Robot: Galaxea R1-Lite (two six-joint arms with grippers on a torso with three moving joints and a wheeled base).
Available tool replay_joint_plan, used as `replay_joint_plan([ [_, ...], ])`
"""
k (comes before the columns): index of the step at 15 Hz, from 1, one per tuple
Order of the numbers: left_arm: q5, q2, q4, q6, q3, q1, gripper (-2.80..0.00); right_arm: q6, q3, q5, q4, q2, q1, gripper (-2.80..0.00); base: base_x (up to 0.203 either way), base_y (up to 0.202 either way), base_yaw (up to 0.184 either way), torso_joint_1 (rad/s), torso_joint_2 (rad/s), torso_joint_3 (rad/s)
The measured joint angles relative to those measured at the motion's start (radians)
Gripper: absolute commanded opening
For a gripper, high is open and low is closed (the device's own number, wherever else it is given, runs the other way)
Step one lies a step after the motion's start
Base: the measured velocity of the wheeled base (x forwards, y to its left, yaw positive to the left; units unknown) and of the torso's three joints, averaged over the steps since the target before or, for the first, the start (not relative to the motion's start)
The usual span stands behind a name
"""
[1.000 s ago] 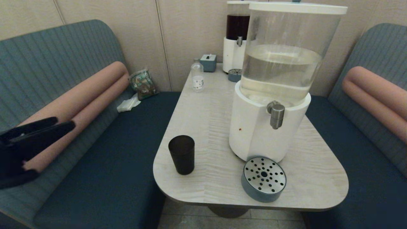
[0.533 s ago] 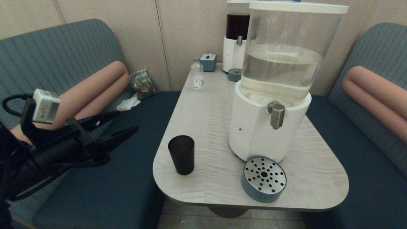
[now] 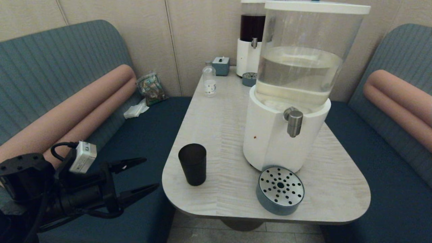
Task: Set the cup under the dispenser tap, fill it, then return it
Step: Pick up the cup
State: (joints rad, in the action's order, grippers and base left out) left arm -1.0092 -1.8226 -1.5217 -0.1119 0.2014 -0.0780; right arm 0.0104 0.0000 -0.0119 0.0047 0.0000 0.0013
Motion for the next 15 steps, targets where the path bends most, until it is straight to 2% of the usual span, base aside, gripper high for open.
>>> replay_joint_plan([
  [3, -0.004, -0.073, 0.000, -0.018, 0.022, -0.004, 0.00, 0.000, 0.000, 0.000, 0.000, 0.000, 0.000, -2.80, 0.000, 0.000, 0.000, 0.000, 0.00, 0.000],
  [6, -0.002, -0.152, 0.000, -0.017, 0.092, 0.002, 0.00, 0.000, 0.000, 0.000, 0.000, 0.000, 0.000, -2.80, 0.000, 0.000, 0.000, 0.000, 0.00, 0.000],
  [12, 0.005, -0.276, 0.000, 0.020, 0.251, 0.072, 0.00, 0.000, 0.000, 0.000, 0.000, 0.000, 0.000, -2.80, 0.000, 0.000, 0.000, 0.000, 0.00, 0.000],
  [15, 0.066, -0.328, 0.000, 0.023, 0.323, 0.098, 0.00, 0.000, 0.000, 0.000, 0.000, 0.000, 0.000, -2.80, 0.000, 0.000, 0.000, 0.000, 0.00, 0.000],
])
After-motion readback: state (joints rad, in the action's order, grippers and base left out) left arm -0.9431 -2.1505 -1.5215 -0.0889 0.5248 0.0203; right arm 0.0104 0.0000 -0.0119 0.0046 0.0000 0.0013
